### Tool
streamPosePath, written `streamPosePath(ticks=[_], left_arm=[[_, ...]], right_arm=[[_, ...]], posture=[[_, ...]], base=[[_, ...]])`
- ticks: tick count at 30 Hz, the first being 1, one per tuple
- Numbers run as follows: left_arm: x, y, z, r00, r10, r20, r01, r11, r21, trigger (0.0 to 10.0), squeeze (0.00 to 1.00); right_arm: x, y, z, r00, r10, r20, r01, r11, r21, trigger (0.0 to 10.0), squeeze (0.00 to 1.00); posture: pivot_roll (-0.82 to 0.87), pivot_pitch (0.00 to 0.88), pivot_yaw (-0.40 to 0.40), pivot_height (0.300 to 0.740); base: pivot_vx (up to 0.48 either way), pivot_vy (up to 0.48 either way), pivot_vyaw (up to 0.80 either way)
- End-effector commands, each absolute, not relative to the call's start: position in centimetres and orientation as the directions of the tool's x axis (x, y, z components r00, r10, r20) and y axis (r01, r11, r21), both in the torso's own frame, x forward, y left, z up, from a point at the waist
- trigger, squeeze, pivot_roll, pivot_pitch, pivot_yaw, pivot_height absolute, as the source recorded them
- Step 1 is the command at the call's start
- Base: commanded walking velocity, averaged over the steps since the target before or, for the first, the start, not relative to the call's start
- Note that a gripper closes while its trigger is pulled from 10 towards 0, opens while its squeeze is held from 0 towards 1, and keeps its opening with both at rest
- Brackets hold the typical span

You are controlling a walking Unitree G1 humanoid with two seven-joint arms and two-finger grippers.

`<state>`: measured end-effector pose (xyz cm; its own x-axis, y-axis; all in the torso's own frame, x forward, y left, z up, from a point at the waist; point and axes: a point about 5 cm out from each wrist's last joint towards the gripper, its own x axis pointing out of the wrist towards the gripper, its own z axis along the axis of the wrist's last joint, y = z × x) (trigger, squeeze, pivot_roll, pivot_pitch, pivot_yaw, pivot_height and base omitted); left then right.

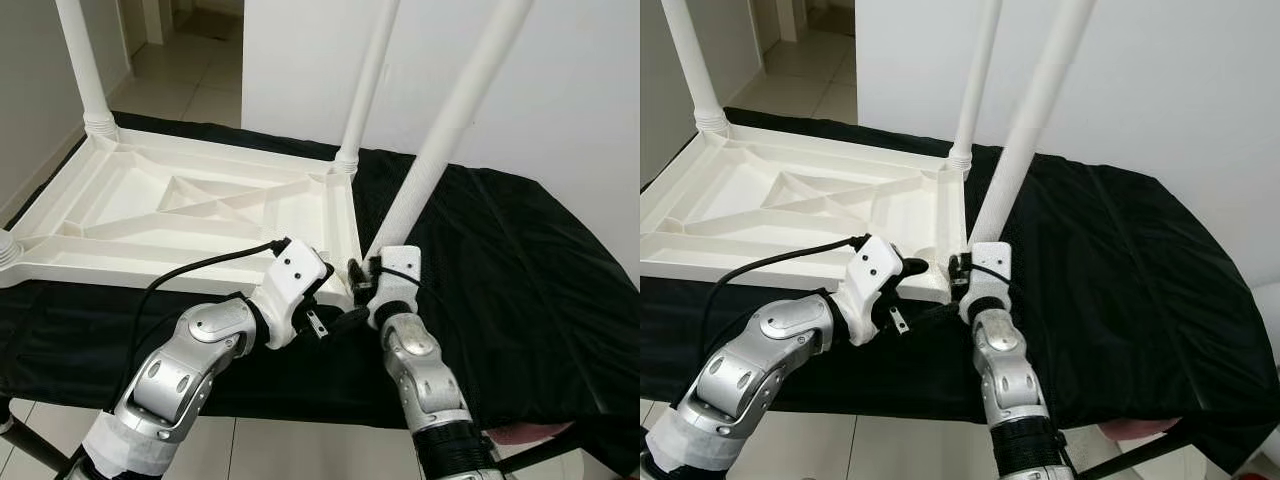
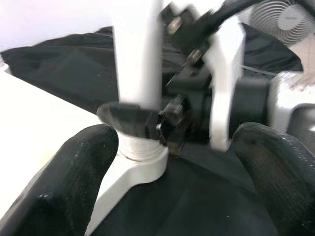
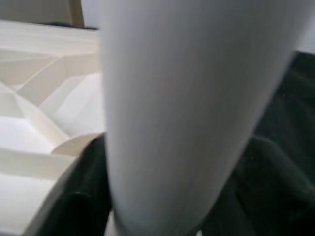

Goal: Building children table

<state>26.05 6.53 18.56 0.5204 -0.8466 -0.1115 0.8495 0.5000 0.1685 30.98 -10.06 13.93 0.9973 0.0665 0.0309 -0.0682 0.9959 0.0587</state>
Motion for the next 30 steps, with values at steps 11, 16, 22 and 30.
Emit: streamPosePath(ticks=[11, 16, 22, 30], left_arm=[[26.5, 6.6, 19.0, 0.594, -0.801, -0.076, 0.799, 0.576, 0.174, 10.0, 0.00], [26.2, 7.0, 19.0, 0.567, -0.818, -0.096, 0.819, 0.547, 0.171, 10.0, 0.00], [25.4, 6.9, 18.8, 0.506, -0.855, -0.113, 0.859, 0.488, 0.155, 10.0, 0.00], [24.4, 6.3, 18.5, 0.431, -0.891, -0.144, 0.899, 0.411, 0.151, 10.0, 0.00]], right_arm=[[29.8, -11.4, 13.7, 0.993, 0.116, 0.028, -0.117, 0.993, 0.035, 10.0, 0.00], [30.1, -12.3, 13.9, 0.969, 0.244, 0.042, -0.245, 0.969, 0.024, 10.0, 0.00], [30.5, -13.0, 14.1, 0.924, 0.381, 0.045, -0.381, 0.924, 0.006, 10.0, 0.00], [32.5, -14.8, 13.4, 0.816, 0.578, -0.029, -0.578, 0.811, -0.090, 10.0, 0.00]], posture=[[0.05, 0.000, -0.152, 0.740], [0.04, 0.000, -0.152, 0.740], [0.04, 0.000, -0.147, 0.740], [0.05, 0.000, -0.129, 0.740]], base=[[0.000, 0.000, 0.00], [0.000, 0.000, 0.00], [0.000, 0.000, 0.00], [0.000, 0.000, 0.00]])
